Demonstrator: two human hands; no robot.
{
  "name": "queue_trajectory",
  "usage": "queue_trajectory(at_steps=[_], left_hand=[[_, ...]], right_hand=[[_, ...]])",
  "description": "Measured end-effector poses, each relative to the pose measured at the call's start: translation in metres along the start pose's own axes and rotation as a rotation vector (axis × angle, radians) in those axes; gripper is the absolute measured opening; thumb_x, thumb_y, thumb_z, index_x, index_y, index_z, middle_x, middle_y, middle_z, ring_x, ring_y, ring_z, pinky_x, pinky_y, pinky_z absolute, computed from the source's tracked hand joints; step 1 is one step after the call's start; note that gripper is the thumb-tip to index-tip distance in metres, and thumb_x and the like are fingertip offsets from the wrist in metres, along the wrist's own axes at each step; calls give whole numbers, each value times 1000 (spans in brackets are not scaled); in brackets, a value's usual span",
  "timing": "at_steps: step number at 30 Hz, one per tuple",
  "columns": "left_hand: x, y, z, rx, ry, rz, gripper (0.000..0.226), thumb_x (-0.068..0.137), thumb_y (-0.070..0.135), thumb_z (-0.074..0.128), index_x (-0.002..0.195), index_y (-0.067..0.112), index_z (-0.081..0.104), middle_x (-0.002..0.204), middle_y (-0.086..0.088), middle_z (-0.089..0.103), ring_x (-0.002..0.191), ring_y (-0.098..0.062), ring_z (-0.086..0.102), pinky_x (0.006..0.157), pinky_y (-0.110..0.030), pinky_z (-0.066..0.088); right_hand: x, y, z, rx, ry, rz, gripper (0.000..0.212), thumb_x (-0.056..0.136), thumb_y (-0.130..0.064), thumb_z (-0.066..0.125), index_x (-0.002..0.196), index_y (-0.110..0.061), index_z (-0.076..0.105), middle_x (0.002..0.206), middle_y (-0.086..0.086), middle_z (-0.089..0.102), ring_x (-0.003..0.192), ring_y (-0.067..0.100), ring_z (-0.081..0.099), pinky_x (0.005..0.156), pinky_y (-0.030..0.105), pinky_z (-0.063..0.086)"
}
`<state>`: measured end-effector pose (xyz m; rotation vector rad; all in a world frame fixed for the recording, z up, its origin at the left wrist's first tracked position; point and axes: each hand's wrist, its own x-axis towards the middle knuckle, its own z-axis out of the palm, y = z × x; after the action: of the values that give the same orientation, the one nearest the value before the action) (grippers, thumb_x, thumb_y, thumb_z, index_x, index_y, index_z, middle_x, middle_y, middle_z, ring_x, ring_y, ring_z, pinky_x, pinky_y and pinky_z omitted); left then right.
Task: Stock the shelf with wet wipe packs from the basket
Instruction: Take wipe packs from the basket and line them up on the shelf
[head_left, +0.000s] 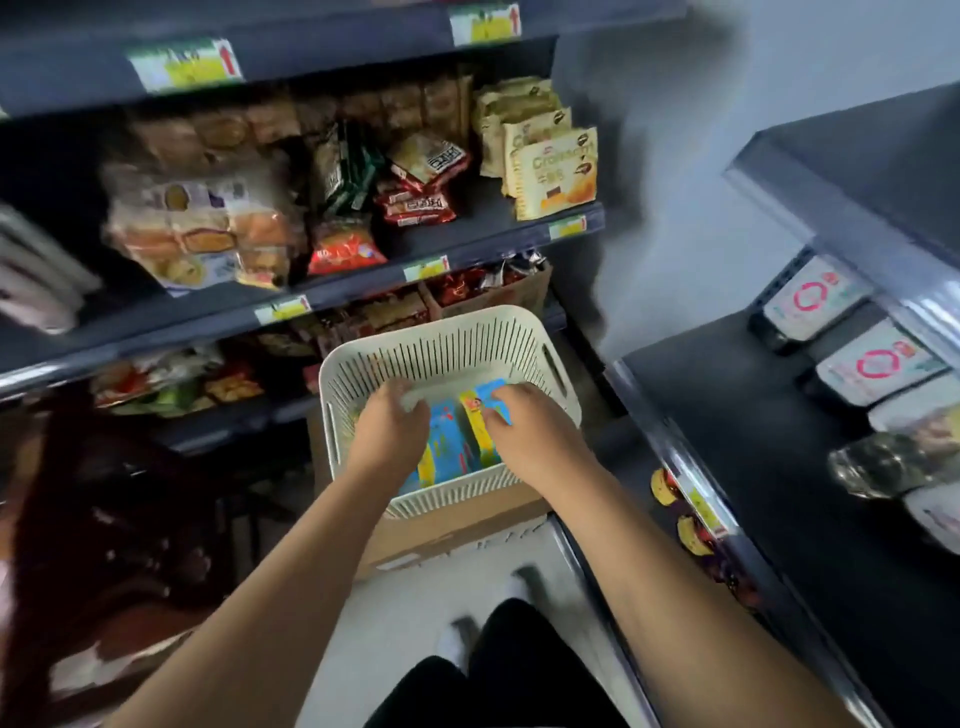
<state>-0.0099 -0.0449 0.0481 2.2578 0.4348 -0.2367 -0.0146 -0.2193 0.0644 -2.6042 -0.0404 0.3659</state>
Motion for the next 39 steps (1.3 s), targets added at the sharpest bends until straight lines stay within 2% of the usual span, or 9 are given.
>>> queue_trajectory(at_steps=[9, 13, 17, 20, 27, 31, 35, 37, 39], left_hand=[[122, -72, 79, 507, -238, -107, 76, 87, 48, 72, 147, 12, 44, 146, -14, 48, 132, -40, 48, 107, -46, 43], [147, -88, 97, 723, -348, 76, 91, 76, 58, 81, 151, 23, 42, 155, -3, 42, 147, -32, 29, 120, -47, 28], [146, -89, 119, 881, -335, 182, 84, 69, 62, 83, 137, 24, 52, 137, -1, 49, 134, -27, 39, 115, -43, 34], [143, -87, 124, 914, -269, 207, 84, 68, 61, 85, 132, 19, 51, 133, -3, 49, 130, -28, 43, 111, -42, 36], [138, -89, 100, 498, -307, 122, 38, 82, 30, 79, 111, 19, 57, 96, -2, 62, 99, -31, 64, 70, -31, 40], [126, -72, 60, 328, -297, 97, 26, 81, 27, 78, 101, 15, 68, 85, -1, 61, 84, -29, 59, 68, -32, 41], [107, -45, 9, 81, -260, 33, 41, 53, 38, 74, 90, 21, 71, 86, -18, 70, 84, -41, 69, 73, -55, 59], [89, -20, -19, -14, -204, 40, 28, 59, 25, 83, 85, 27, 71, 91, -20, 72, 87, -40, 71, 77, -58, 59], [71, 6, -42, -123, -129, 79, 28, 70, 8, 83, 84, 29, 72, 91, -17, 74, 78, -30, 71, 79, -55, 59]], right_hand=[[130, 58, 100, -158, -218, 262, 28, 90, -19, 60, 115, -8, 65, 112, 13, 65, 103, 33, 65, 88, 38, 56], [156, 66, 120, -249, -242, 273, 33, 92, -12, 58, 124, -5, 60, 122, 15, 61, 109, 33, 62, 79, 34, 50], [168, 67, 134, -323, -247, 434, 47, 92, -14, 60, 138, -7, 53, 132, 14, 53, 117, 31, 58, 76, 37, 50], [167, 70, 140, -385, -305, 476, 36, 92, -16, 60, 128, -10, 61, 123, 11, 62, 113, 31, 61, 68, 37, 46], [162, 71, 124, -187, -196, 459, 48, 89, -14, 66, 135, -16, 50, 129, 6, 62, 120, 29, 61, 75, 35, 47], [139, 69, 98, 50, -119, 318, 33, 92, -15, 61, 124, -12, 51, 120, 8, 64, 112, 32, 64, 84, 37, 50], [111, 58, 48, 363, 19, 258, 25, 88, -16, 63, 112, -21, 59, 105, -2, 66, 85, 17, 62, 65, 25, 47], [95, 48, 15, 481, 65, 205, 29, 84, -18, 63, 109, -31, 61, 99, -6, 65, 78, 8, 61, 58, 16, 47], [76, 37, -19, 580, 138, 130, 33, 79, -18, 62, 107, -37, 62, 97, -8, 66, 76, 9, 64, 62, 28, 55]])
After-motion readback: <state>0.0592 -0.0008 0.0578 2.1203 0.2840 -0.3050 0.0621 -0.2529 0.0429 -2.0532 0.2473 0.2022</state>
